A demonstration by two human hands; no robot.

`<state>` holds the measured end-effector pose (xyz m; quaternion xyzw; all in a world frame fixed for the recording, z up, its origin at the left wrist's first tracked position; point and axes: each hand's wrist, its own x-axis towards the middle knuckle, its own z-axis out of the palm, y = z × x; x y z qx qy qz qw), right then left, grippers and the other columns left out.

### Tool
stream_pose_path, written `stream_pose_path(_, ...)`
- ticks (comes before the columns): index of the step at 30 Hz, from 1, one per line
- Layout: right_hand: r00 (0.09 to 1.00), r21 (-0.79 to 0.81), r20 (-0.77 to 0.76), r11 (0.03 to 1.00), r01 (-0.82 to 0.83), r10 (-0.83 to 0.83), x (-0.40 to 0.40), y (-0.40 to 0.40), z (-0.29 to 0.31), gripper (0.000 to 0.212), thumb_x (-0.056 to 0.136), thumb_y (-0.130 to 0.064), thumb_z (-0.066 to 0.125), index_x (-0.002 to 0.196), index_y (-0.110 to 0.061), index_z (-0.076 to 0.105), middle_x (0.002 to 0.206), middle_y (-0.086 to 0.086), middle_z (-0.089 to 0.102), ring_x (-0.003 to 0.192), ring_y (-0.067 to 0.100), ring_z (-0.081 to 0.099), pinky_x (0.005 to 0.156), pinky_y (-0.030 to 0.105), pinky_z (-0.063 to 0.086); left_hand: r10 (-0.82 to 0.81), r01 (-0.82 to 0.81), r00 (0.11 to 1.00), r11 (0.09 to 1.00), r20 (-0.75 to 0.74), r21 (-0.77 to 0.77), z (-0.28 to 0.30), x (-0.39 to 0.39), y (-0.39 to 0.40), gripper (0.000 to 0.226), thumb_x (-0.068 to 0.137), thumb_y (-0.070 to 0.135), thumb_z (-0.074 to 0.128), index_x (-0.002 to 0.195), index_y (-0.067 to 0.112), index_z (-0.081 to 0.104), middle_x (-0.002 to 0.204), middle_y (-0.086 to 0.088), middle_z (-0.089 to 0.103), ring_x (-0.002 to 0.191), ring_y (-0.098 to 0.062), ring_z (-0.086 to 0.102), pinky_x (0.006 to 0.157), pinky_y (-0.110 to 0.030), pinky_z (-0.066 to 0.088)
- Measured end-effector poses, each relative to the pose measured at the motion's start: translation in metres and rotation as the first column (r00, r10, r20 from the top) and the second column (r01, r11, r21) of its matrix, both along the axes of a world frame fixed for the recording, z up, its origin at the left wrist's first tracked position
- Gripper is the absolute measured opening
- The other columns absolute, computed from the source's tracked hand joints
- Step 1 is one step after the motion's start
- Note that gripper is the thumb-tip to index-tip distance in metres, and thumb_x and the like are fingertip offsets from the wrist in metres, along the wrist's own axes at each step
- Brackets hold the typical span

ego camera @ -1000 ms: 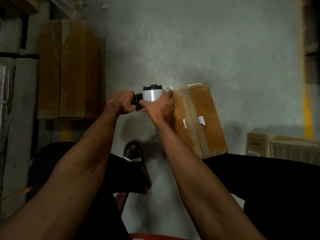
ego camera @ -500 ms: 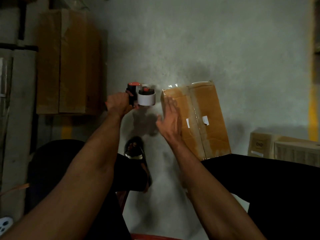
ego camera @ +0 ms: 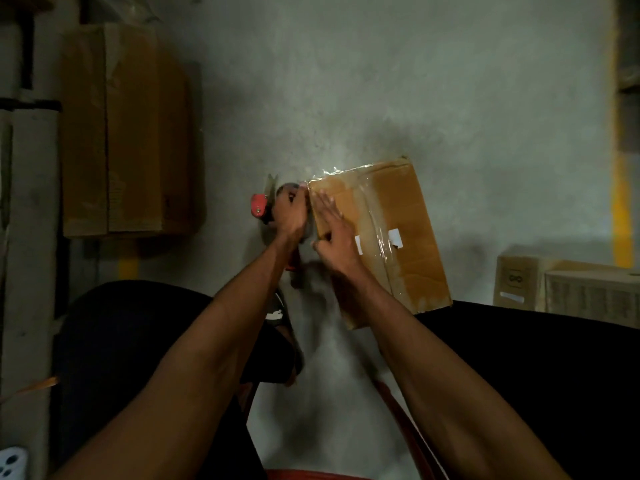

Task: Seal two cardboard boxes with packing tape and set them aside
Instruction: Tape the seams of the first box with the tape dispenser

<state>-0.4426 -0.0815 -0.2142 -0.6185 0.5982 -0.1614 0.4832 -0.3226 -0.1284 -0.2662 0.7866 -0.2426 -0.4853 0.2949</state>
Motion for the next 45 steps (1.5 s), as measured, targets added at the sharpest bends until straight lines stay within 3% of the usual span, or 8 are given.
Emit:
stream_pose_path(4, 0.987, 0.097, 0.138, 0.993, 0.066, -0.079, 0.01, 0.003, 0.008, 0.091, 0.077, 0.003, 0.052, 0.16, -0.023, 0.026, 0.169, -0.002, 0.017, 0.157, 0.016, 0.001, 0.127, 0.054, 0.01, 0.12, -0.121, 0.986, 0.993, -0.12, -0.001, -0.038, -0.002, -0.004, 0.046, 0.079, 0.079, 0.056, 0.084, 0.035, 0.062, 0.103, -0.01, 0.071, 0.111, -0.034, 0.064, 0.106, -0.062, 0.043)
stream_pose_path(12, 0.979, -0.082, -0.079, 0.98, 0.182, -0.188, 0.006, -0.001, 0.002, 0.065, 0.097, -0.015, 0.051, 0.159, -0.018, 0.03, 0.166, 0.004, 0.026, 0.156, 0.018, 0.014, 0.127, 0.046, 0.019, 0.007, 0.028, 0.991, 0.966, 0.135, -0.256, 0.039, -0.018, -0.028, 0.017, 0.081, 0.014, 0.075, 0.093, 0.012, 0.063, 0.092, -0.003, 0.066, 0.085, -0.021, 0.066, 0.076, -0.018, 0.05)
stream_pose_path(16, 0.83, -0.174, -0.556, 0.983, -0.052, -0.054, -0.026, -0.028, -0.008, 0.061, 0.107, -0.038, 0.027, 0.163, -0.019, 0.012, 0.17, 0.002, 0.009, 0.157, 0.022, 0.0, 0.126, 0.051, 0.004, -0.436, 0.672, 0.687, 0.685, 0.581, -0.28, 0.031, -0.029, -0.027, 0.017, 0.089, 0.011, 0.054, 0.1, 0.008, 0.067, 0.105, -0.009, 0.064, 0.102, -0.024, 0.057, 0.086, -0.031, 0.045)
stream_pose_path(22, 0.739, -0.112, -0.666, 0.965, -0.238, 0.105, -0.056, -0.087, -0.011, 0.044, 0.107, -0.039, 0.028, 0.134, -0.021, 0.057, 0.137, 0.004, 0.06, 0.133, 0.026, 0.051, 0.12, 0.062, 0.016, -0.576, 0.838, 0.396, 0.546, 0.716, -0.024, 0.02, -0.03, -0.033, 0.033, 0.104, 0.036, 0.035, 0.083, 0.015, 0.051, 0.086, -0.013, 0.061, 0.08, -0.029, 0.057, 0.076, -0.042, 0.047)
stream_pose_path(28, 0.711, 0.056, -0.656, 0.956, -0.289, 0.254, -0.108, -0.125, -0.007, 0.069, 0.105, -0.062, 0.014, 0.124, -0.024, 0.069, 0.109, 0.007, 0.072, 0.105, 0.03, 0.065, 0.103, 0.049, 0.036, -0.763, 0.822, 0.433, 0.553, 0.48, 0.138, 0.015, -0.027, -0.071, 0.068, 0.102, 0.062, 0.013, 0.079, 0.015, 0.055, 0.076, -0.011, 0.06, 0.076, -0.028, 0.061, 0.084, -0.046, 0.054)
stream_pose_path(34, 0.827, 0.059, -0.548, 0.992, -0.107, 0.122, -0.144, -0.137, -0.03, 0.076, 0.095, -0.078, 0.024, 0.06, -0.022, 0.06, 0.063, -0.002, 0.06, 0.066, 0.022, 0.061, 0.08, 0.04, 0.051, -0.712, 0.745, 0.533, 0.651, 0.456, 0.146, 0.004, -0.034, -0.075, 0.066, 0.106, 0.056, 0.017, 0.081, 0.01, 0.057, 0.082, -0.014, 0.059, 0.079, -0.03, 0.06, 0.082, -0.045, 0.052)
stream_pose_path(38, 0.976, 0.086, -0.217, 0.996, -0.012, 0.031, -0.172, -0.136, -0.038, 0.057, 0.102, -0.061, 0.038, 0.106, -0.023, 0.08, 0.103, 0.001, 0.077, 0.098, 0.017, 0.07, 0.095, 0.037, 0.053, -0.701, 0.733, 0.558, 0.667, 0.445, 0.131, -0.002, -0.037, -0.08, 0.059, 0.11, 0.046, 0.022, 0.072, 0.01, 0.051, 0.072, -0.01, 0.052, 0.076, -0.031, 0.056, 0.074, -0.04, 0.044)
stream_pose_path(45, 0.972, 0.191, 0.027, 0.956, 0.222, -0.232, -0.168, -0.127, -0.052, 0.051, 0.104, -0.054, 0.042, 0.103, -0.022, 0.081, 0.11, -0.008, 0.076, 0.104, 0.006, 0.067, 0.1, 0.034, 0.048, -0.591, 0.592, 0.801, 0.806, 0.095, 0.029, -0.025, -0.024, -0.074, 0.08, 0.095, 0.069, 0.027, 0.08, 0.006, 0.074, 0.082, -0.012, 0.074, 0.085, -0.029, 0.071, 0.093, -0.05, 0.054)
